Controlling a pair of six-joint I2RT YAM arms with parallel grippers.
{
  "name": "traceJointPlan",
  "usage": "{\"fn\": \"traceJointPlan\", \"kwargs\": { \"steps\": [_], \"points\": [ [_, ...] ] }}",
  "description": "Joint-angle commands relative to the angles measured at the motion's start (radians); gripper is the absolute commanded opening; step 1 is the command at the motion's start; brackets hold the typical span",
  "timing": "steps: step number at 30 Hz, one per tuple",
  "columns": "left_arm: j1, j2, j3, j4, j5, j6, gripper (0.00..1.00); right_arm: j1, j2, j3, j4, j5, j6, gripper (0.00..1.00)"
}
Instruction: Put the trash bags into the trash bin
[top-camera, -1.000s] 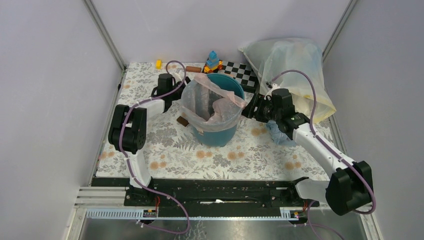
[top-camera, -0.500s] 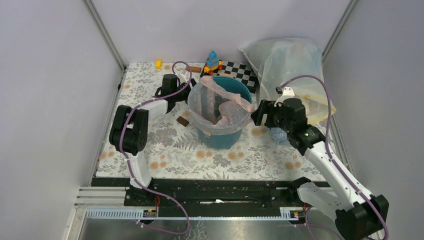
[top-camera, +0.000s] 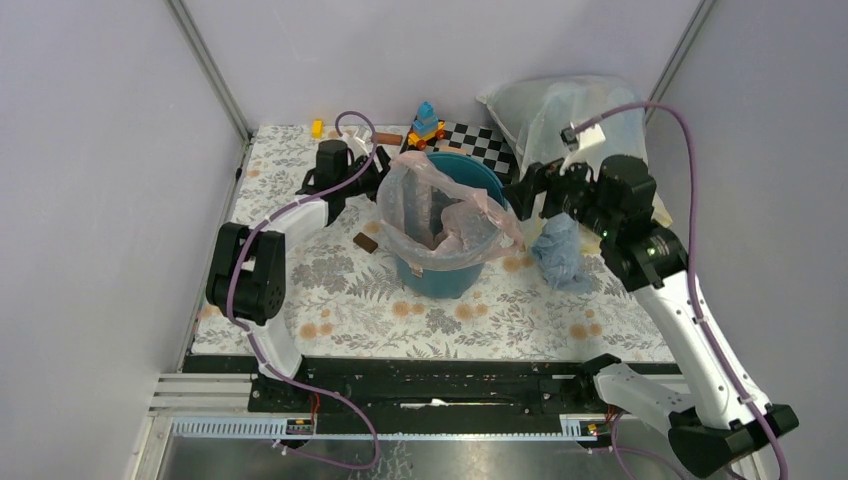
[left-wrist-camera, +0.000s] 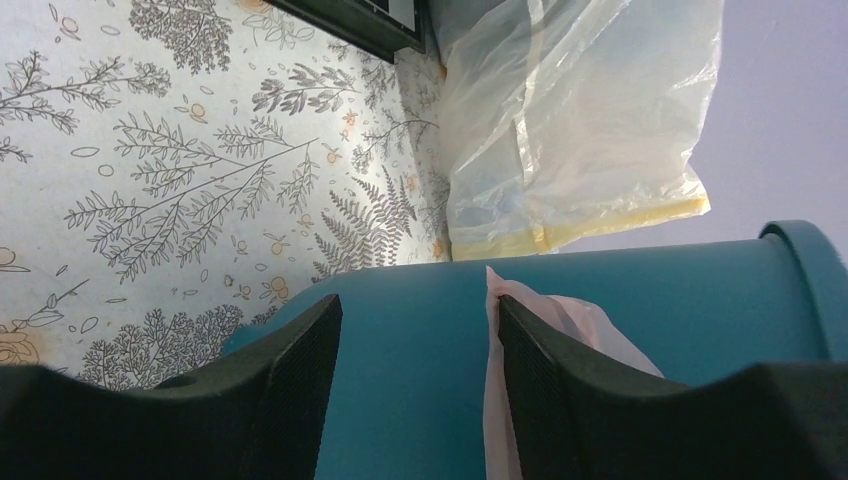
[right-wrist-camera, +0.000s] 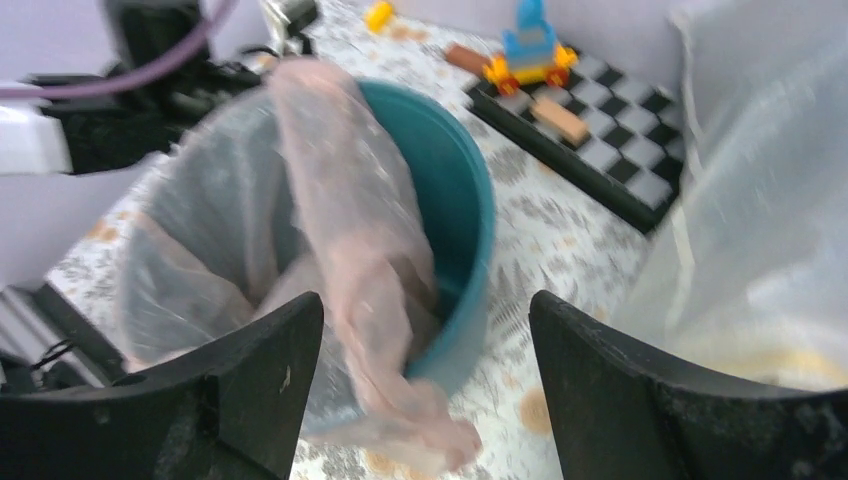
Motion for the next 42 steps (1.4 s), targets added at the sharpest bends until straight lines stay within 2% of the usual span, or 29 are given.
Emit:
{"fn": "traceJointPlan", "kwargs": {
  "steps": [1,4,8,11,18,23,25,26,27,28,29,33,42],
  "points": [
    [-0.007,-0.069,-0.015,0.030,-0.023,0.023,0.61,0.028,0.121,0.188,-0.029,-0.207,-0.095,0.81],
    [-0.008,-0.072,-0.014,0.027,-0.025,0.022,0.61,0.094,0.220,0.285,-0.033,-0.206,-0.166,0.79],
    [-0.008,-0.073,-0.012,0.020,-0.021,0.024,0.60,0.227,0.403,0.500,-0.159,-0.054,-0.315,0.77],
    [-0.008,-0.073,-0.006,0.009,-0.023,0.031,0.60,0.289,0.512,0.602,-0.228,0.048,-0.392,0.75],
    [-0.008,-0.069,0.002,-0.016,-0.025,0.047,0.60,0.355,0.647,0.696,-0.280,0.165,-0.466,0.64],
    [-0.007,-0.064,0.006,-0.023,-0.025,0.057,0.60,0.360,0.681,0.710,-0.313,0.171,-0.495,0.57],
    [-0.008,-0.060,0.007,-0.026,-0.025,0.060,0.60,0.360,0.694,0.716,-0.327,0.181,-0.499,0.48],
    [-0.008,-0.061,0.007,-0.026,-0.025,0.061,0.60,0.362,0.701,0.716,-0.329,0.199,-0.499,0.40],
    [-0.008,-0.060,0.008,-0.027,-0.025,0.062,0.60,0.361,0.704,0.715,-0.328,0.214,-0.500,0.29],
    [-0.008,-0.057,0.009,-0.029,-0.026,0.064,0.60,0.360,0.707,0.715,-0.320,0.228,-0.498,0.12],
    [-0.008,-0.056,0.010,-0.033,-0.030,0.067,0.60,0.361,0.705,0.711,-0.294,0.257,-0.477,0.01],
    [-0.006,-0.050,0.011,-0.052,-0.062,0.079,0.60,0.332,0.711,0.712,-0.208,0.302,-0.414,0.00],
    [-0.006,-0.019,0.015,-0.064,-0.073,0.100,0.58,0.139,0.850,0.876,-0.236,0.209,-0.226,0.00]
  ]
}}
